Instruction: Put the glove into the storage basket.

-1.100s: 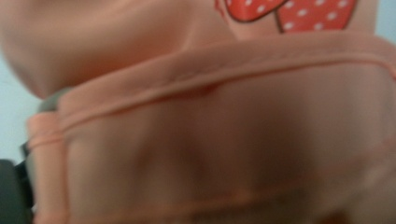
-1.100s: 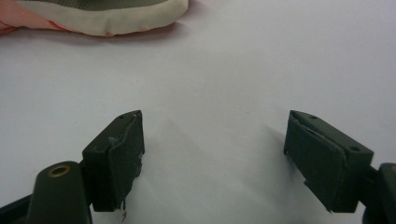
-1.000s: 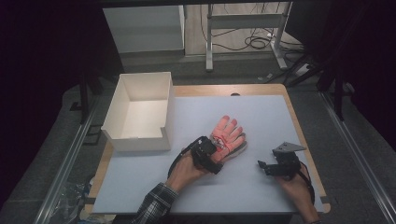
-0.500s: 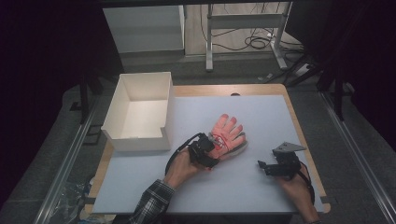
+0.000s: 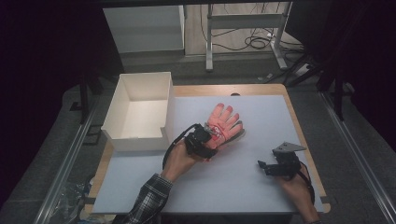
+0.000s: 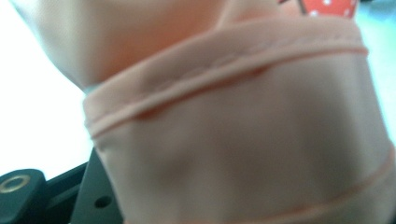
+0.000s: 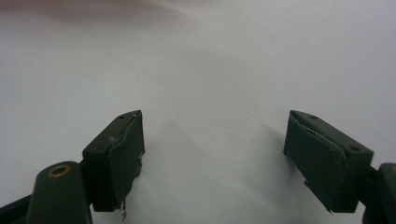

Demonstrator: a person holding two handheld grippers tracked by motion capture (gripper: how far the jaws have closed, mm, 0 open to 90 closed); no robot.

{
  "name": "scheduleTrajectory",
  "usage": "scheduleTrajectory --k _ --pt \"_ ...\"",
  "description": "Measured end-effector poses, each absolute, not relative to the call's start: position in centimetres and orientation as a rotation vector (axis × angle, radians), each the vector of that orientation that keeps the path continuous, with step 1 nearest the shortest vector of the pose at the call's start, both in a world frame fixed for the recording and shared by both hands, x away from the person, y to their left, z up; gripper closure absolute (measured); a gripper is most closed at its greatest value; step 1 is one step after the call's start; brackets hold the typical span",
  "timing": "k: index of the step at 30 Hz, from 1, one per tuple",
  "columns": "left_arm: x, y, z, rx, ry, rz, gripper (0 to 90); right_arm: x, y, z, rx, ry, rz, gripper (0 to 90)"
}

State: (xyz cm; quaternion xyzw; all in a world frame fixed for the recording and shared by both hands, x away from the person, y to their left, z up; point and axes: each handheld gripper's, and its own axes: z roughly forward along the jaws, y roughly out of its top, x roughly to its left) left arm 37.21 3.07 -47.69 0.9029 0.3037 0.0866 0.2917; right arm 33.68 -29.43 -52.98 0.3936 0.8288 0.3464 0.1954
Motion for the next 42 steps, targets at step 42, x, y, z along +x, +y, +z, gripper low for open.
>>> scheduleTrajectory --k 42 --pt "43.3 8.0 -37.9 2.252 1.064 0.418 45.9 33.7 -29.4 -53.0 1.102 2.321 0.974 20.5"
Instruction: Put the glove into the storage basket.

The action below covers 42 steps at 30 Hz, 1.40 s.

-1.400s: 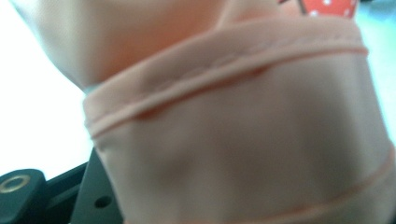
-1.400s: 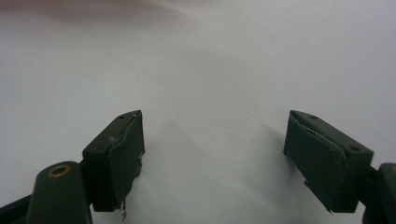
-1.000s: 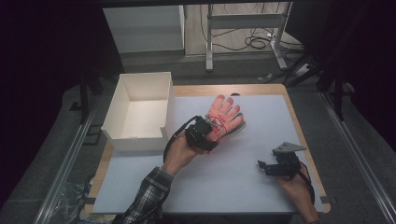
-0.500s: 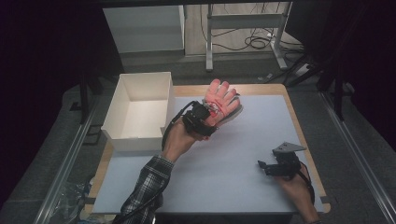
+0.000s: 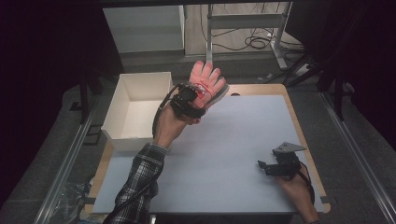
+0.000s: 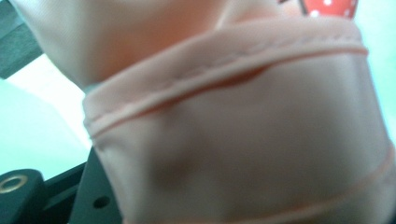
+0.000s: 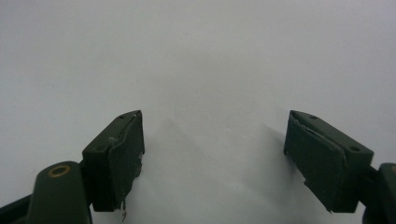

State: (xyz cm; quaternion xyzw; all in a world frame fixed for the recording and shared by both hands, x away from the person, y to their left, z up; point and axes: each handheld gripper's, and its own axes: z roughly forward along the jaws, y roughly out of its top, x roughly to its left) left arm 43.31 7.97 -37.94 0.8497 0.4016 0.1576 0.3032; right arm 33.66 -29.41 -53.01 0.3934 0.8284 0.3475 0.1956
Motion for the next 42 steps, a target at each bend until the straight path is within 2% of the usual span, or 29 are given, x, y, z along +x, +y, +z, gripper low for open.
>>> scheduleTrajectory --k 10,20,27,31,42 --pt "44.1 11.9 -36.1 2.196 1.176 0.496 45.7 33.7 -29.4 -53.0 1.101 2.321 0.974 20.5" --pt "44.1 16.6 -36.0 2.123 1.313 0.550 45.3 33.7 -29.4 -53.0 1.102 2.320 0.973 20.5" --pt "43.9 20.4 -37.2 2.059 1.455 0.602 44.6 33.7 -29.4 -53.0 1.100 2.319 0.972 20.5" --pt "43.9 22.3 -38.8 2.031 1.528 0.585 44.3 33.7 -29.4 -53.0 1.101 2.319 0.971 20.5" --pt "44.9 22.8 -42.1 2.033 1.585 0.534 43.1 33.6 -29.4 -53.0 1.101 2.319 0.970 20.4"
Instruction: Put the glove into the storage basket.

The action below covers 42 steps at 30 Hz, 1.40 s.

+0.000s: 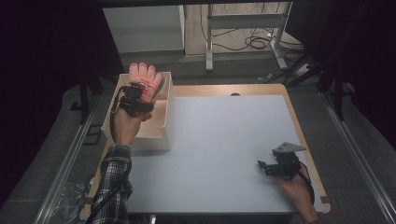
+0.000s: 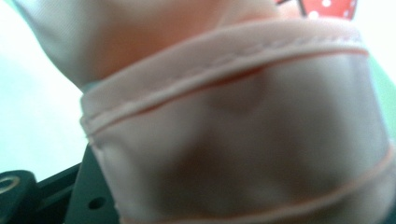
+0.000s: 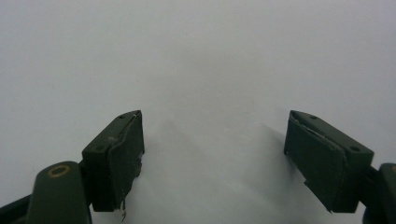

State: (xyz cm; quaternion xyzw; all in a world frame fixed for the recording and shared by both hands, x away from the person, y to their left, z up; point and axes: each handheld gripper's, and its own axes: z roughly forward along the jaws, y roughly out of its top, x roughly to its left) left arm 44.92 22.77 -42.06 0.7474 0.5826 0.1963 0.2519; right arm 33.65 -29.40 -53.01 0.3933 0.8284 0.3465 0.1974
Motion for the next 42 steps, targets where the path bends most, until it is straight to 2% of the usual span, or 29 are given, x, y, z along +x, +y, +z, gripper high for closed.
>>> scheduleTrajectory --k 14,29,32,35,40,42 --pt "47.0 21.5 -45.6 2.100 1.672 0.497 41.3 33.6 -29.4 -53.0 1.100 2.318 0.970 20.3" --pt "48.4 20.2 -47.6 2.234 1.723 0.401 37.2 33.6 -29.4 -53.0 1.100 2.318 0.970 20.2" --pt "48.7 20.1 -47.8 2.254 1.737 0.355 34.3 33.6 -29.4 -53.0 1.100 2.318 0.969 20.2" --pt "49.0 20.1 -48.1 2.270 1.751 0.319 27.6 33.6 -29.4 -53.0 1.100 2.318 0.969 20.2" --pt "49.0 20.1 -48.0 2.269 1.748 0.329 16.6 33.6 -29.4 -53.0 1.101 2.318 0.969 20.2" --pt "48.9 20.2 -48.0 2.263 1.755 0.328 14.7 33.6 -29.4 -53.0 1.100 2.318 0.969 20.2"
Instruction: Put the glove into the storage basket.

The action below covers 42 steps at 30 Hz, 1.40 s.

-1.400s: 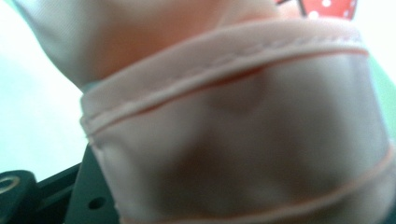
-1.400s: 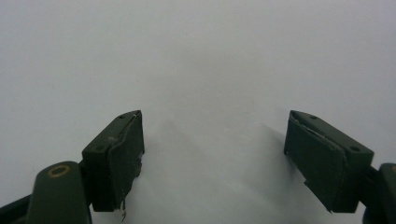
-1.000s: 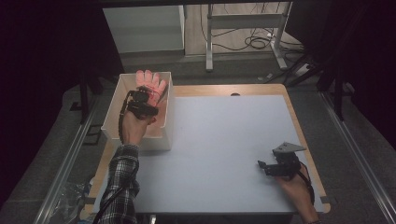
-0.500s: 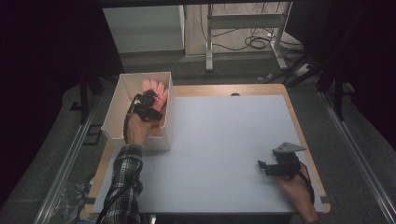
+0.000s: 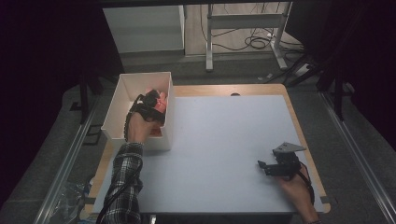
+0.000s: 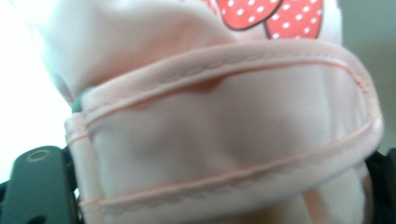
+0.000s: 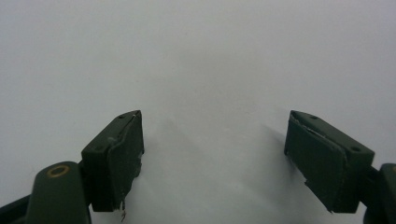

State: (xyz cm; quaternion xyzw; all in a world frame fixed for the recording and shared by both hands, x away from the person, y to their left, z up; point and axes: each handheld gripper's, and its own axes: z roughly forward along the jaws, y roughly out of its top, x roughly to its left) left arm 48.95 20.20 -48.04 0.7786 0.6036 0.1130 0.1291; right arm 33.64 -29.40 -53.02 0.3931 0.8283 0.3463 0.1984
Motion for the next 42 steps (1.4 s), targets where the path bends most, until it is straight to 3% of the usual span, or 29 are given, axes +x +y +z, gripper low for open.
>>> scheduleTrajectory --k 17,23,27,34,42 --pt "48.0 21.1 -47.3 2.219 1.701 0.281 4.6 33.6 -29.4 -53.0 1.100 2.316 0.968 19.9" --pt "48.1 20.8 -46.9 2.220 1.676 0.346 17.1 33.6 -29.4 -53.0 1.100 2.316 0.967 19.8" --pt "48.4 20.7 -46.9 2.185 1.687 0.374 19.3 33.6 -29.4 -53.0 1.100 2.315 0.967 19.8" --pt "48.2 21.0 -46.6 2.150 1.644 0.322 9.4 33.6 -29.4 -53.0 1.100 2.316 0.968 19.8" --pt "47.1 21.5 -44.9 2.117 1.605 0.362 6.3 33.6 -29.4 -53.0 1.101 2.315 0.968 19.7"
